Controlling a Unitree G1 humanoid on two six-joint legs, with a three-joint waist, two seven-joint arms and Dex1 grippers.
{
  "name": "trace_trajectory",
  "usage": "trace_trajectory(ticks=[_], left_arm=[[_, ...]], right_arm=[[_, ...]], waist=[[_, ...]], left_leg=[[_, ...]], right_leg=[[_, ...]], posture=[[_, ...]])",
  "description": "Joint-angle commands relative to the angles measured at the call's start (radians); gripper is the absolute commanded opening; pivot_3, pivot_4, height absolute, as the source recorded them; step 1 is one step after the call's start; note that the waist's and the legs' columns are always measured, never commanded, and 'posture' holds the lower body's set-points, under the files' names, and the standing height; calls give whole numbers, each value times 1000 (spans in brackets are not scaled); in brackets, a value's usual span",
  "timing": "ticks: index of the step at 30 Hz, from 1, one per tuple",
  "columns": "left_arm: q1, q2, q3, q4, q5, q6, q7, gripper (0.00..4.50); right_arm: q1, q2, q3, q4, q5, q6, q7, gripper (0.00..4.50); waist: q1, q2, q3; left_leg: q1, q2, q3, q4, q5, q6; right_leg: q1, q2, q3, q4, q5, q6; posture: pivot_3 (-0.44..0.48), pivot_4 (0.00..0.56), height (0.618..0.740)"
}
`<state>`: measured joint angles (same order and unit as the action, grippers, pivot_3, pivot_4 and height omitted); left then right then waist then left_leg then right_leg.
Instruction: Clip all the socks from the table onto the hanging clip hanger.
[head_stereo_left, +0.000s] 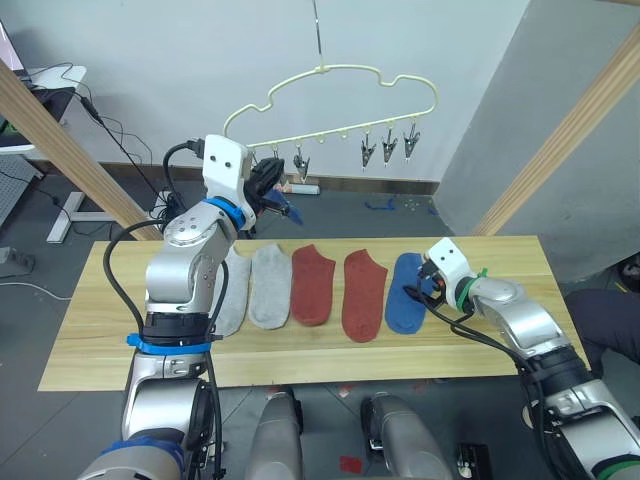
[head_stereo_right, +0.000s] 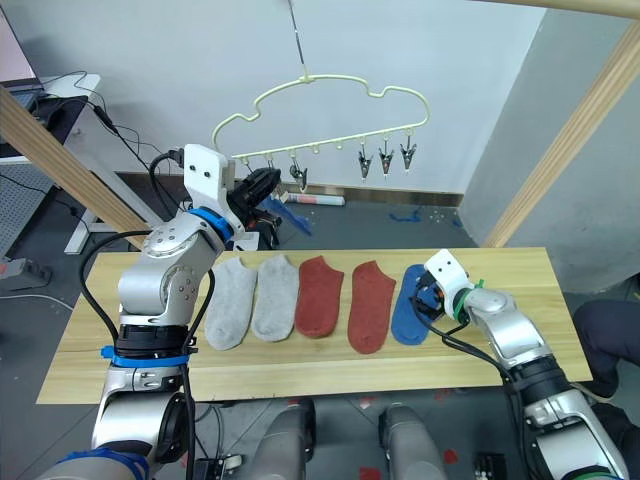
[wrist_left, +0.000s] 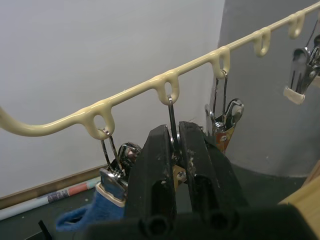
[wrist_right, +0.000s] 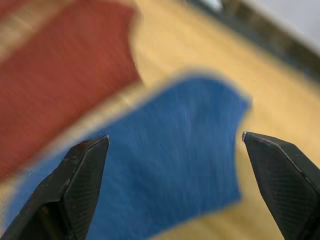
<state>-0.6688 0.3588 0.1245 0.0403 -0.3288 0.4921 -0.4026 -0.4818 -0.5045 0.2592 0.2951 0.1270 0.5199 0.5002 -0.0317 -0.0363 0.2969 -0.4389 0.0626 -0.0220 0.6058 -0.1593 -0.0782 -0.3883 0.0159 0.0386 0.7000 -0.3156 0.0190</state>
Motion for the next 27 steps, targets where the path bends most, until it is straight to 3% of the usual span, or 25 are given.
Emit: trace_trajectory(ticks=[1,5,12,17,19,23,27], left_arm=[[22,1,6,-48,-10,21,5,7],[49,-6,0,-84,-8,28,10,7],[61,8,11,-101,-15,52,3,0],[53,5,24,-99,-60,114,-11,0],[51,-1,38,-103,-102,165,-13,0],[25,-21,148,-90,-302,400,6,0],[-28,-43,320,-23,-543,636,56,0]], right_arm=[[-33,12,-4,140,-68,-118,4,4500],[-49,57,-14,240,-77,-188,37,4500],[-23,69,-29,250,-97,-215,79,2249],[38,45,-48,143,-84,-197,115,483],[62,30,-59,89,-83,-207,127,12],[125,-47,-90,-159,-37,-168,205,12],[142,-70,-144,-468,139,-11,299,12]], waist=[[2,0,0],[2,0,0],[2,0,0],[6,0,-1],[7,0,-1],[5,0,-1],[-4,0,-1]], left_leg=[[0,0,0,0,0,0],[0,0,0,0,0,0],[4,0,0,0,-2,3],[4,0,-1,1,-2,3],[4,0,-1,0,-2,3],[4,0,-1,0,-2,3],[4,0,0,1,-2,3]], right_leg=[[0,0,0,0,0,0],[1,0,0,0,0,1],[4,0,1,0,0,1],[5,0,1,0,0,2],[5,0,1,0,0,2],[5,0,1,0,0,2],[4,0,1,1,0,3]], posture=[[43,266,740],[55,268,740],[59,264,740],[54,255,740],[54,255,740],[53,250,740],[45,247,740]])
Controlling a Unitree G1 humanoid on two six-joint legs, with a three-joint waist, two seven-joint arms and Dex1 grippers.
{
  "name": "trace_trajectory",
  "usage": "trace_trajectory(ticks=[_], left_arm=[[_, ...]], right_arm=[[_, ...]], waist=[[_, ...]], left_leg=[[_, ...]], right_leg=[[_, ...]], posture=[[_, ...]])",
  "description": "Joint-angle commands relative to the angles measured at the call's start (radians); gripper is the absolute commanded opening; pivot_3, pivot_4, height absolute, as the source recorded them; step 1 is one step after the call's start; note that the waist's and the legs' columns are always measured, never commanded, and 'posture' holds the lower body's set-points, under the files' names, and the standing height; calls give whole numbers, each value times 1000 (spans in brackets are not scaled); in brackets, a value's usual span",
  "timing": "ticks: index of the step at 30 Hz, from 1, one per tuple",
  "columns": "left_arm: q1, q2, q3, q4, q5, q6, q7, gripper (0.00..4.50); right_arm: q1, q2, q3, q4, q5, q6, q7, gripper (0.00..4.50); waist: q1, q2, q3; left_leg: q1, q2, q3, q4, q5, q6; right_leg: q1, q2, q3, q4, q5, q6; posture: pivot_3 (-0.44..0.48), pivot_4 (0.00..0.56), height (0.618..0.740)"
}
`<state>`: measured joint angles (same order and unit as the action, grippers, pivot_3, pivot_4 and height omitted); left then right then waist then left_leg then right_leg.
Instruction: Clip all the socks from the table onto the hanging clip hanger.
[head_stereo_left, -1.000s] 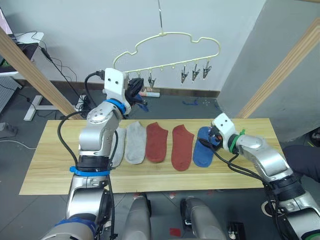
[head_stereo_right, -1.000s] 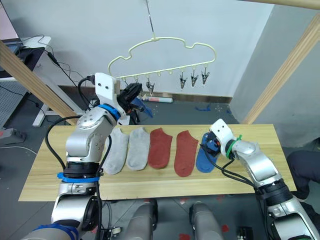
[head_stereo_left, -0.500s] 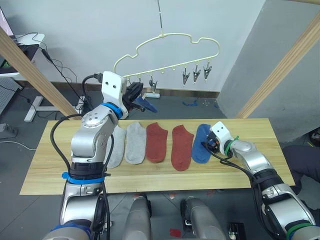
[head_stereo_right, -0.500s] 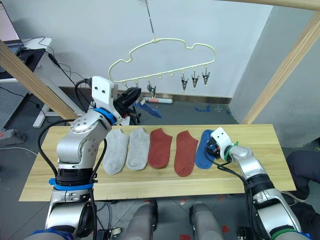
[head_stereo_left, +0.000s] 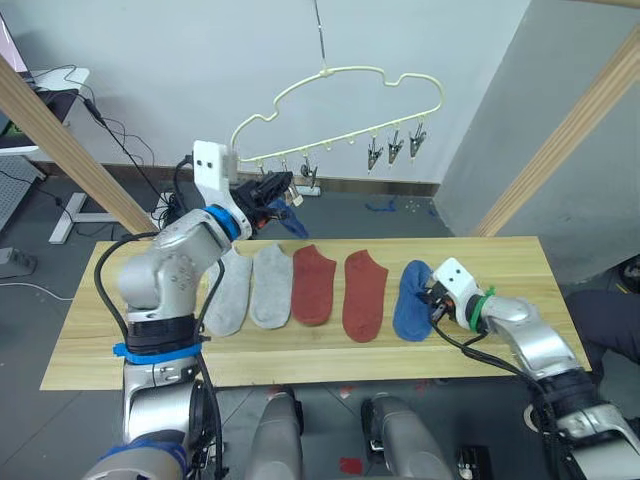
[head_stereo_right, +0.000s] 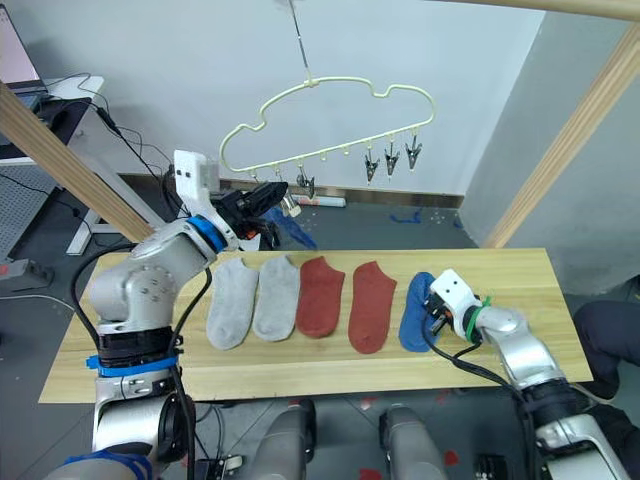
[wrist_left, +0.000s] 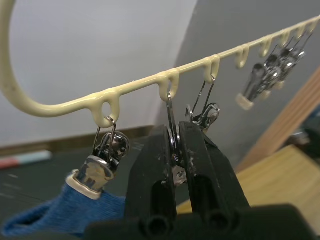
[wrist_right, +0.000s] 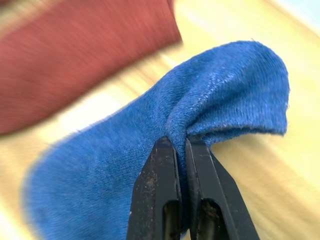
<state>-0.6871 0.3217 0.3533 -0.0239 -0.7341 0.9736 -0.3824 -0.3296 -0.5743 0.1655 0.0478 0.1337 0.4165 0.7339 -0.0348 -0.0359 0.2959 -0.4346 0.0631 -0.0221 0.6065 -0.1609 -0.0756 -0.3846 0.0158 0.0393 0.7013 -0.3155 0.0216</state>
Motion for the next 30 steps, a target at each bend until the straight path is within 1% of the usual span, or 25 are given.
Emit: trace_trajectory(ticks=[1,3,5,7,8,14,18,23,30], left_arm=[[-23,-11,125,57,-187,196,52,0],[-40,-17,169,77,-255,256,86,0],[-50,-26,202,87,-317,302,124,0],[-61,-37,234,98,-379,334,171,0],[-64,-40,242,99,-399,343,190,0],[-57,-46,234,72,-463,342,256,0],[-41,-36,210,54,-486,337,269,0],[-36,-43,215,53,-529,307,314,0],[-31,-18,206,62,-561,281,338,0]], right_arm=[[-16,4,-58,-293,189,154,80,12],[-31,21,-58,-390,274,245,92,12],[-62,83,-65,-434,356,333,59,12],[-102,146,-49,-434,374,369,17,12],[-114,161,-44,-432,373,378,5,12],[-209,285,-10,-374,376,384,-53,12],[-232,306,8,-342,361,362,-51,12],[-255,324,18,-308,357,348,-55,12],[-213,303,23,-320,365,357,-43,12]], waist=[[-1,0,0],[2,0,0],[3,0,0],[4,0,0],[5,0,0],[6,-1,0],[7,-1,0],[9,-1,0],[11,-1,0]], left_leg=[[0,0,0,0,0,0],[0,1,-2,0,0,0],[0,1,-2,0,0,0],[0,0,-2,0,0,0],[0,-1,-2,1,0,0],[-1,-1,-2,2,0,-1],[-1,-1,-2,1,0,-1],[-2,-1,-1,1,0,-1],[-2,-1,-2,0,0,-1]], right_leg=[[0,0,0,0,0,0],[0,0,0,2,0,0],[0,0,-1,2,0,0],[0,0,0,2,0,0],[0,0,0,2,0,0],[0,-1,0,2,0,0],[-1,-1,-1,1,0,0],[-1,-1,0,0,0,0],[-1,-1,0,-1,0,0]], posture=[[45,247,740],[37,244,740],[37,244,740],[26,246,740],[27,245,740],[39,253,740],[48,259,740],[52,261,740],[57,267,740]])
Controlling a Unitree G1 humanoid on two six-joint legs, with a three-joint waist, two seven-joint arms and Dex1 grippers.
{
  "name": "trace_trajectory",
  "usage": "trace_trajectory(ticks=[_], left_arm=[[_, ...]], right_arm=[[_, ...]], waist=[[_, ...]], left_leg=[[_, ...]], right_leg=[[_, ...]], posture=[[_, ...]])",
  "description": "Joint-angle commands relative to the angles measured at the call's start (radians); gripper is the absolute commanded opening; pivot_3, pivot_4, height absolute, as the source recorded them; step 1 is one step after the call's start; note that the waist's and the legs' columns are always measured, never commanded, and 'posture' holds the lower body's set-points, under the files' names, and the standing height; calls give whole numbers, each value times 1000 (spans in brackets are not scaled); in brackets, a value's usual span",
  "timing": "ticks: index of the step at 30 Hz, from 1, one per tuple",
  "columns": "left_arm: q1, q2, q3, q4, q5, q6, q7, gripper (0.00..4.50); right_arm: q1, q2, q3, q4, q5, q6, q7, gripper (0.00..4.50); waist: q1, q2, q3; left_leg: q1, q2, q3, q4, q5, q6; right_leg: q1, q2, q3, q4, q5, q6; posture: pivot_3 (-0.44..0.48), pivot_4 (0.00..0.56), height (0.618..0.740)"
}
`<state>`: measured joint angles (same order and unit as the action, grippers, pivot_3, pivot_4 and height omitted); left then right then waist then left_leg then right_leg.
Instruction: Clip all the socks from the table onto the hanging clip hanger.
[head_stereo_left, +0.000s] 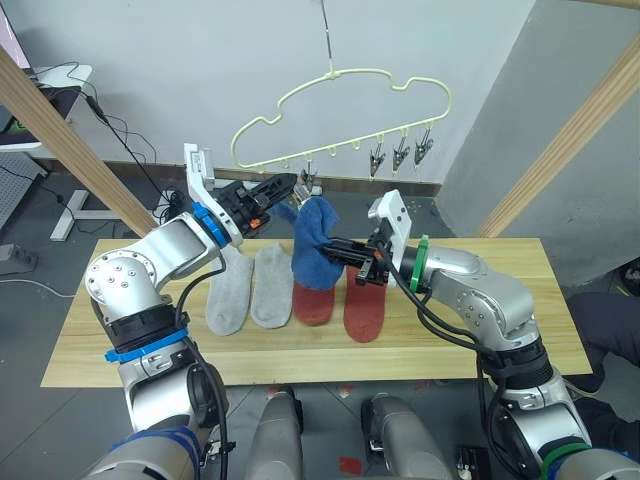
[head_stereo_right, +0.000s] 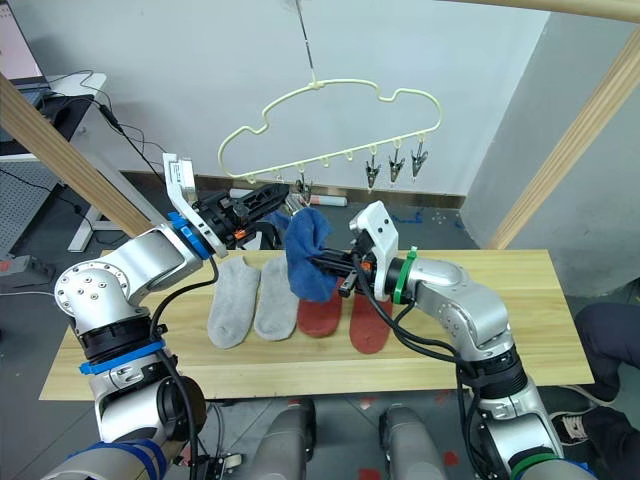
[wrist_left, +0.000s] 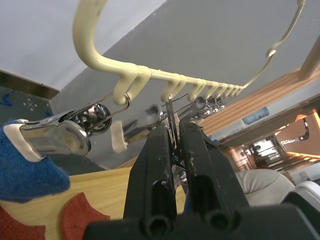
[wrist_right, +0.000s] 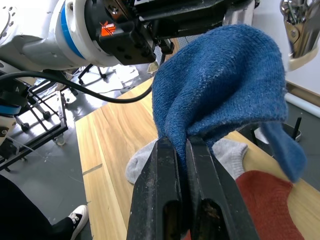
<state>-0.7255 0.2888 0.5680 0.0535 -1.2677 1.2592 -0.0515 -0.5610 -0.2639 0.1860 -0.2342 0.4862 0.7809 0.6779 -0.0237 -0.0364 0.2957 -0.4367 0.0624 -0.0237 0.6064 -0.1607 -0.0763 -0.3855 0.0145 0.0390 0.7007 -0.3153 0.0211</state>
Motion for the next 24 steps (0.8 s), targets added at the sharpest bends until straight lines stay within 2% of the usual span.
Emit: trace_trajectory(ticks=[1,17,22,24], left_arm=[[8,17,-12,-14,-32,-9,8,0],[25,31,-64,-16,-71,-49,12,0],[43,55,-97,-54,-42,-86,-45,0],[52,66,-109,-65,-40,-97,-69,664]], right_arm=[[23,-6,7,-35,10,-11,12,12],[-79,55,8,39,-2,-51,-9,12],[-92,57,6,62,-16,-71,-15,12],[-86,60,10,72,-25,-82,-18,0]], waist=[[0,0,0],[0,0,0],[0,0,0],[0,0,0]], left_leg=[[0,0,0,0,0,0],[-1,0,0,-1,0,0],[-1,0,0,-2,0,0],[-1,0,0,-2,0,-1]], right_leg=[[0,0,0,0,0,0],[0,0,0,-2,0,0],[-1,0,0,-2,0,0],[-1,0,0,-2,0,0]], posture=[[57,267,740],[53,262,740],[53,261,740],[56,257,740]])
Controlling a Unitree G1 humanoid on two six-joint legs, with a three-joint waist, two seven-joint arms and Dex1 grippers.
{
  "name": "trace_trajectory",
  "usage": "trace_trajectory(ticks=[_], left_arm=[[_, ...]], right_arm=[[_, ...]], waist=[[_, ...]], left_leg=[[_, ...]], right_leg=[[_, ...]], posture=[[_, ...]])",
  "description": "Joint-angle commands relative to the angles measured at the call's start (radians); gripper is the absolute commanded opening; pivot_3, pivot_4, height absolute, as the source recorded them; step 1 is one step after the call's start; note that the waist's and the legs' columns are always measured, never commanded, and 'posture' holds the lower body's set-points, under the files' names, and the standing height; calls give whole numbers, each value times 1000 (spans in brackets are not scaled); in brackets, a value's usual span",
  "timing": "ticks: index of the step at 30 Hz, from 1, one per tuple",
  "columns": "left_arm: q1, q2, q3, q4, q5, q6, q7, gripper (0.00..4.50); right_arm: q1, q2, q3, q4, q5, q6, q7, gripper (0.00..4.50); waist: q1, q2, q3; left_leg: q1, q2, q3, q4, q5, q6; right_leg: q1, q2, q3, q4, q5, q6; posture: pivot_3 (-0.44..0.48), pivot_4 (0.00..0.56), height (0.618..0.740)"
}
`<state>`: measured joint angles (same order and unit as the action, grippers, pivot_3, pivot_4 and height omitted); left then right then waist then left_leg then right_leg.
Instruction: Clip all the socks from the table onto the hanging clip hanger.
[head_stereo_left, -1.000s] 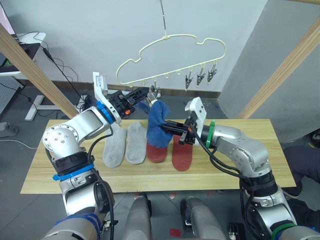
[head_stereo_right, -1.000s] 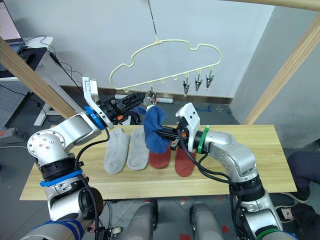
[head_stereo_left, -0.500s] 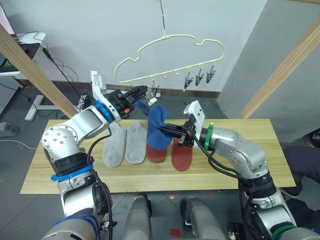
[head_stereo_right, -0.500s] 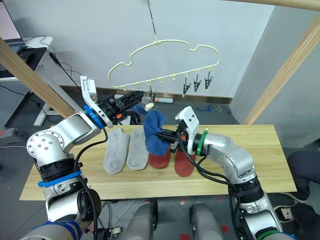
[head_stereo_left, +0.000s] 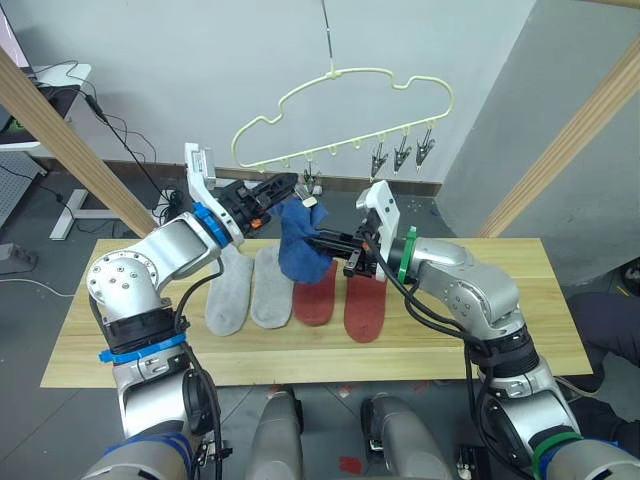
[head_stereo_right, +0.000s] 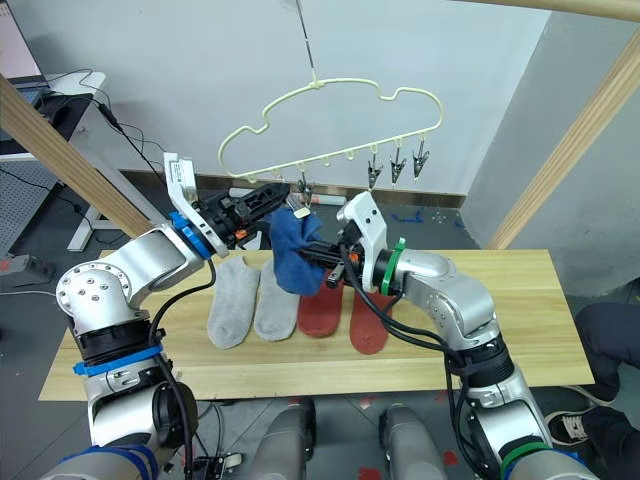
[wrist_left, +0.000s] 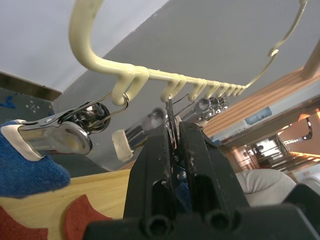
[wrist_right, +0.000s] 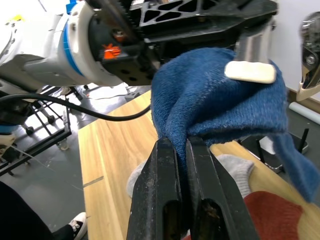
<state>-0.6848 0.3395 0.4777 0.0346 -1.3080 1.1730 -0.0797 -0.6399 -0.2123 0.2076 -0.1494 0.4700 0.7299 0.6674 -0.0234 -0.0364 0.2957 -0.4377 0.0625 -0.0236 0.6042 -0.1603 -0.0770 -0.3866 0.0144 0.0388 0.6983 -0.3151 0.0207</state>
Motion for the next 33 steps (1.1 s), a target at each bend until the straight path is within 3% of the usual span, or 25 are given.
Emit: trace_trajectory(ticks=[1,5,13,14,20,21,22,24,27,33], left_arm=[[14,19,-23,-48,-3,-15,-45,884],[20,37,-39,-46,8,-23,-51,2231],[52,95,-50,-85,34,-44,-77,4486],[64,109,-60,-103,53,-49,-87,4500],[122,164,-126,-190,163,-102,-147,4500],[130,167,-134,-200,176,-109,-155,4500],[136,167,-140,-206,185,-115,-161,4500],[144,168,-152,-216,210,-133,-173,4500],[152,170,-193,-241,312,-221,-197,4500],[183,188,-341,-320,591,-464,-273,4500]], right_arm=[[-4,11,-10,-9,-13,-36,-9,0],[1,25,-5,3,-24,-48,-17,0],[15,58,0,-15,10,-8,-18,0],[18,62,-1,-21,19,5,-17,546],[42,50,-10,-47,39,58,-13,2617],[57,31,-12,-57,42,65,-5,2617],[71,10,-17,-66,42,70,3,3009],[94,-23,-29,-81,39,76,10,3320],[120,-89,-55,-108,28,64,4,4315],[148,-196,-118,-178,33,55,-1,4468]], waist=[[0,0,0],[0,0,0],[0,0,0],[0,0,0],[1,0,0],[1,0,0],[1,0,0],[4,0,0],[10,0,0],[17,0,0]], left_leg=[[0,0,0,0,1,-1],[-1,0,0,0,1,-2],[-1,0,0,-1,1,-1],[-1,0,0,-1,1,-2],[-1,0,0,-2,1,-2],[-1,0,0,-2,1,-2],[-1,0,0,-2,0,-1],[-1,0,0,-3,-1,1],[-2,0,0,-3,-1,1],[-1,0,1,-4,-1,1]], right_leg=[[0,0,0,0,0,0],[-1,0,0,0,0,0],[-1,0,0,0,0,0],[-1,0,0,0,0,0],[-2,-1,0,-1,0,0],[-2,-1,0,-1,0,0],[-2,-1,0,-1,0,0],[-2,-1,0,-1,0,0],[-2,-1,0,-1,0,0],[-3,0,1,-2,0,0]], posture=[[56,257,740],[57,260,740],[64,260,740],[64,260,740],[69,262,740],[69,262,740],[63,259,740],[63,259,740],[60,259,740],[56,255,740]])
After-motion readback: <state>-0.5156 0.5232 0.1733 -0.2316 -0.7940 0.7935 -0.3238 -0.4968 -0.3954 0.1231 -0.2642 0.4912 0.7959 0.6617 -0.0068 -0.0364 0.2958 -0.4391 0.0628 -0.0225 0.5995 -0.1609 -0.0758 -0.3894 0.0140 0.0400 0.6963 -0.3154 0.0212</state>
